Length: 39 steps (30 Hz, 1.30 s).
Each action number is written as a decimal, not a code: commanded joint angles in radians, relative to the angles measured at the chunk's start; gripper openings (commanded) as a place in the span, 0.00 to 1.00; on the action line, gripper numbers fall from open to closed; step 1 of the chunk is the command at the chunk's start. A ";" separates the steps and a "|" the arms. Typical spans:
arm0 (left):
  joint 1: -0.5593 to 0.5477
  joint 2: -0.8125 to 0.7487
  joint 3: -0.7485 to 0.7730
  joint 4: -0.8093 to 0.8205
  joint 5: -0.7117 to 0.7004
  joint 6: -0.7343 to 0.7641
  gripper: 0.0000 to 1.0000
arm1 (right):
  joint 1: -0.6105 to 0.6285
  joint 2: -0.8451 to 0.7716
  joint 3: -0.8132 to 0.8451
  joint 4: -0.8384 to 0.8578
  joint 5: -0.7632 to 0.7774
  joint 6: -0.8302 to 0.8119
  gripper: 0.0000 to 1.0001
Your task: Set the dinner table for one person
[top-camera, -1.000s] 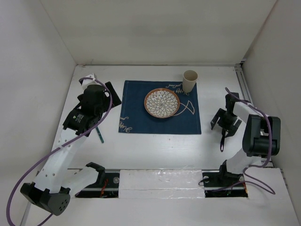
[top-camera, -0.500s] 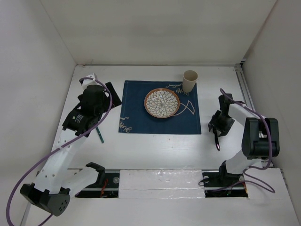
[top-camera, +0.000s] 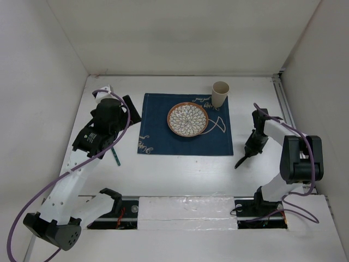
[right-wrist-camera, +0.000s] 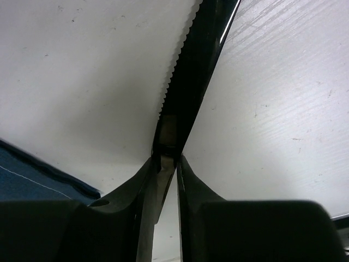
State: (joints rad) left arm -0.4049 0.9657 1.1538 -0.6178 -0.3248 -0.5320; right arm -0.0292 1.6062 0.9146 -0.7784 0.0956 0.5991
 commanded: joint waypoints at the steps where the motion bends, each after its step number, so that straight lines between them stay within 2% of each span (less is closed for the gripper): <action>1: -0.005 -0.019 -0.002 0.024 -0.003 0.012 1.00 | 0.014 0.024 -0.057 0.011 -0.022 0.005 0.05; 3: -0.014 -0.019 -0.002 0.024 -0.003 0.012 1.00 | 0.014 0.024 -0.057 0.011 -0.022 0.005 0.00; 6: -0.023 -0.028 -0.002 0.024 -0.003 0.012 1.00 | 0.014 0.024 -0.057 -0.002 -0.022 -0.004 0.00; 13: -0.032 -0.028 -0.002 0.024 -0.034 0.012 1.00 | 0.014 -0.199 0.015 -0.027 0.041 0.080 0.00; 22: -0.032 -0.010 -0.002 0.024 -0.043 0.012 1.00 | 0.110 -0.175 0.165 -0.071 0.035 0.007 0.00; 26: -0.032 -0.010 -0.002 0.024 -0.043 0.012 1.00 | 0.156 -0.108 0.289 -0.071 0.024 -0.042 0.00; 32: -0.032 0.008 -0.002 0.024 -0.043 0.012 1.00 | 0.167 -0.068 0.280 -0.035 0.033 -0.051 0.00; 33: -0.032 0.008 -0.002 0.024 -0.043 0.012 1.00 | 0.157 -0.068 0.270 -0.035 0.033 -0.051 0.02; 35: -0.032 0.018 -0.002 0.024 -0.043 0.012 1.00 | 0.157 -0.077 0.225 0.007 0.023 -0.041 0.15; 36: -0.032 0.018 -0.002 0.024 -0.043 0.012 1.00 | 0.147 -0.077 0.215 0.007 0.023 -0.041 0.37; 37: -0.032 0.018 -0.002 0.024 -0.043 0.012 1.00 | 0.135 -0.086 0.202 0.007 0.023 -0.041 0.48; 39: -0.032 0.018 -0.002 0.024 -0.043 0.012 1.00 | 0.121 -0.086 0.193 0.007 0.023 -0.064 0.57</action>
State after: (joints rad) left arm -0.4320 0.9882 1.1534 -0.6174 -0.3519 -0.5316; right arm 0.1173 1.5391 1.1187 -0.8021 0.1146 0.5552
